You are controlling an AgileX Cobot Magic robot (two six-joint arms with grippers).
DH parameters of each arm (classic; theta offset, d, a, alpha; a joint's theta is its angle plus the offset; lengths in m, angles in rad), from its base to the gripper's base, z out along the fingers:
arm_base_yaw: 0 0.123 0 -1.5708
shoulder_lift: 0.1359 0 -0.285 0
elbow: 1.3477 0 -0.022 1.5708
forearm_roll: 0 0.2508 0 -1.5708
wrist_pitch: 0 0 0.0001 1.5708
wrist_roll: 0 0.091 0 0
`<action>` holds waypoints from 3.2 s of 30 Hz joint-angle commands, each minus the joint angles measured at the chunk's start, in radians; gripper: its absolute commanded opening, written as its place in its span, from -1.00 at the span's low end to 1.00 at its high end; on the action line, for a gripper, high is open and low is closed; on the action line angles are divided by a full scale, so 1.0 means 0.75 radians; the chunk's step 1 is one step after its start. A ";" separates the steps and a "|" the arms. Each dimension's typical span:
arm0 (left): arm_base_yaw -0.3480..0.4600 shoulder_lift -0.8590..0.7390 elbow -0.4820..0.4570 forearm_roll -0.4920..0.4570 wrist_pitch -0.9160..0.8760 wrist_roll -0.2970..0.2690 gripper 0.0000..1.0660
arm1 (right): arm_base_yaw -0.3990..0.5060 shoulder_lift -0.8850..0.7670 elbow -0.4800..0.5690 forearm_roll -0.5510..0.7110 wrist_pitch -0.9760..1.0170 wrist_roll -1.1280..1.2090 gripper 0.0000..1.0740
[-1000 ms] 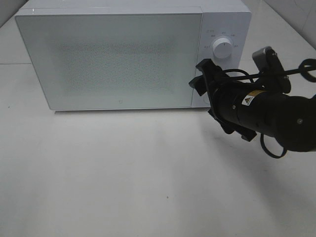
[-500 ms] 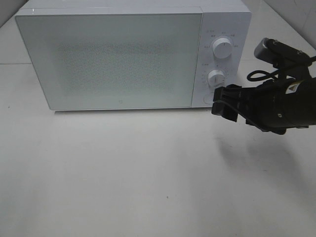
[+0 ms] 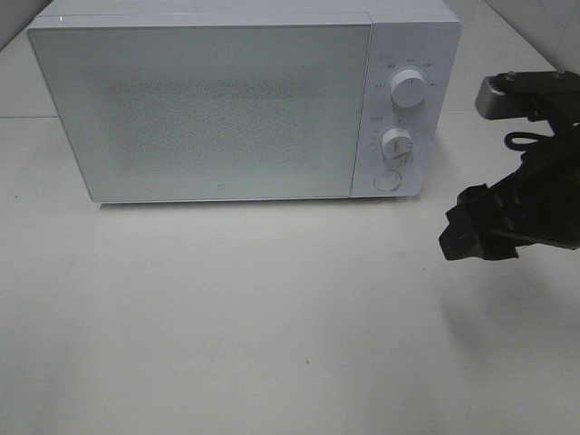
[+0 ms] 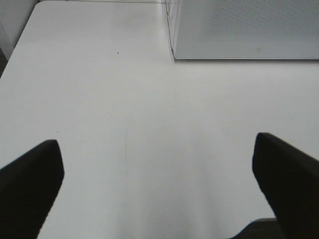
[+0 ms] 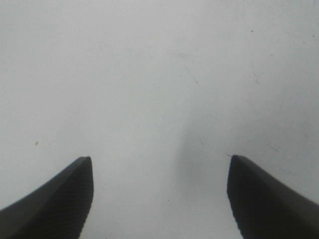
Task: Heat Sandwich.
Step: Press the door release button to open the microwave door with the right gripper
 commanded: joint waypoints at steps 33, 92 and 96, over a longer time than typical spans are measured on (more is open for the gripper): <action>-0.007 -0.021 0.003 -0.004 -0.003 0.000 0.83 | -0.035 -1.097 0.081 -0.227 0.604 0.012 0.36; -0.007 -0.021 0.003 -0.004 -0.003 0.000 0.83 | -0.392 -1.416 0.203 -0.215 0.325 0.011 0.36; -0.007 -0.021 0.003 -0.004 -0.003 0.000 0.83 | -0.392 -1.313 0.203 -0.215 0.184 0.011 0.36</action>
